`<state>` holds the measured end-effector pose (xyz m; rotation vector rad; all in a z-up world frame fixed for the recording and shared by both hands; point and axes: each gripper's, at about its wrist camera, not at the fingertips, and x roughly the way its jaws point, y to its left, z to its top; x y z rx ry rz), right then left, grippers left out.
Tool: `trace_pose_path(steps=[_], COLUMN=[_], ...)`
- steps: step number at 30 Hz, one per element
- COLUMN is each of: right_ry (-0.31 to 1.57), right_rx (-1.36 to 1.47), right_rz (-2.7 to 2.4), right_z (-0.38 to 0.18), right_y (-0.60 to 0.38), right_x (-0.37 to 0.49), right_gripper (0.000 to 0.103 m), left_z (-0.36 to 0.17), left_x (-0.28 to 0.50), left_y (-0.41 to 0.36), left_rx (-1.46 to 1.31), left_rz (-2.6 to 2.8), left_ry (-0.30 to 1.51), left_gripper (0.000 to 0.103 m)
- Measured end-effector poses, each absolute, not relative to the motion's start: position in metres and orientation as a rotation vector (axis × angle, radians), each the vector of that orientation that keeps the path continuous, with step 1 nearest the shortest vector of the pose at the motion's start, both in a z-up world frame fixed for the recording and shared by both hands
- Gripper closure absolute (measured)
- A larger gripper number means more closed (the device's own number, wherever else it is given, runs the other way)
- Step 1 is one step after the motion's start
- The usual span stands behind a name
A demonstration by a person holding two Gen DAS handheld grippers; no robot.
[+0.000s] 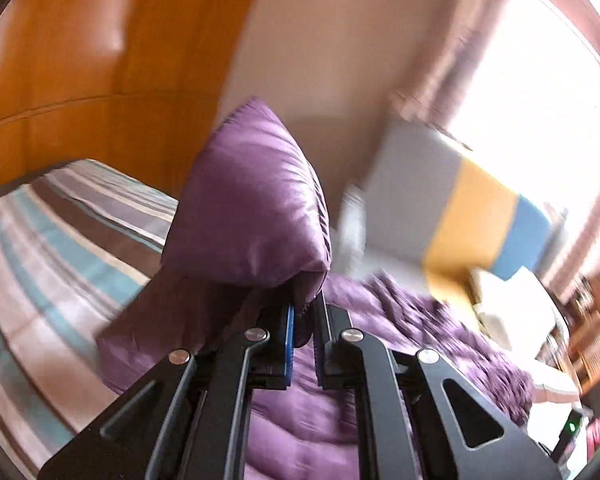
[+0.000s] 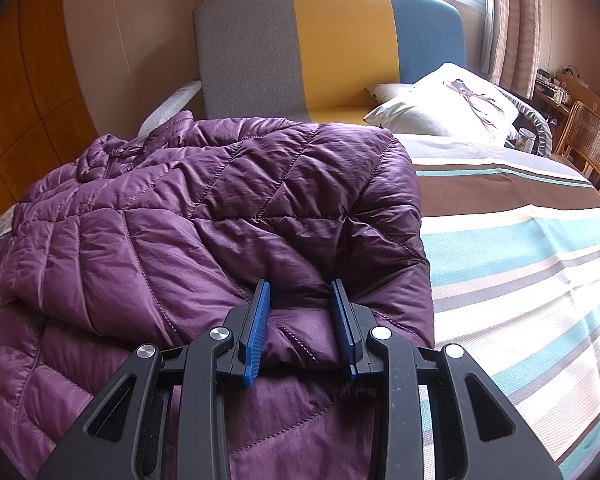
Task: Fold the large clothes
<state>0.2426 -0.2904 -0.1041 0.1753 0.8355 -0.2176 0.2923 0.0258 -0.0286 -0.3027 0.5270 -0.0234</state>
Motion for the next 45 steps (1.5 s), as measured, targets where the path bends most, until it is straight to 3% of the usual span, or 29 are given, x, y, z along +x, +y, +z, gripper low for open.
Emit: trace_pose_path(steps=[8,27,29,30,31,36,45], right_ry=[0.833,0.831,0.831,0.831,0.831,0.832,0.809], right_rx=[0.18,0.19,0.189,0.19,0.19,0.185,0.238], right_rz=[-0.215,-0.209,-0.209,-0.209,-0.209,-0.211,-0.199], right_z=[-0.104,-0.105,-0.105,-0.105,-0.105,-0.104,-0.092], right_y=[-0.291,-0.294,-0.293,-0.293,-0.294,-0.292,-0.301], right_x=[0.242,0.242,0.242,0.242,0.242,0.241,0.236], right_gripper=[0.072,0.072,0.072,0.072,0.072,0.072,0.072], left_z=[-0.054,-0.097,-0.104,-0.105,-0.103,-0.088,-0.064], left_x=[0.291,0.3,0.3,0.299,0.293,0.267,0.26], left_y=[-0.074,-0.168,-0.175,-0.177,-0.177,-0.168,-0.069], left_rx=[-0.186,-0.122,-0.12,-0.125,-0.124,-0.08,-0.189], left_rz=[-0.174,-0.379,-0.427,-0.465,-0.499,-0.544,-0.378], left_ry=[0.619,0.764,0.802,0.819,0.812,0.758,0.684], left_gripper=[0.096,0.095,0.068,0.039,0.034,0.033,0.033])
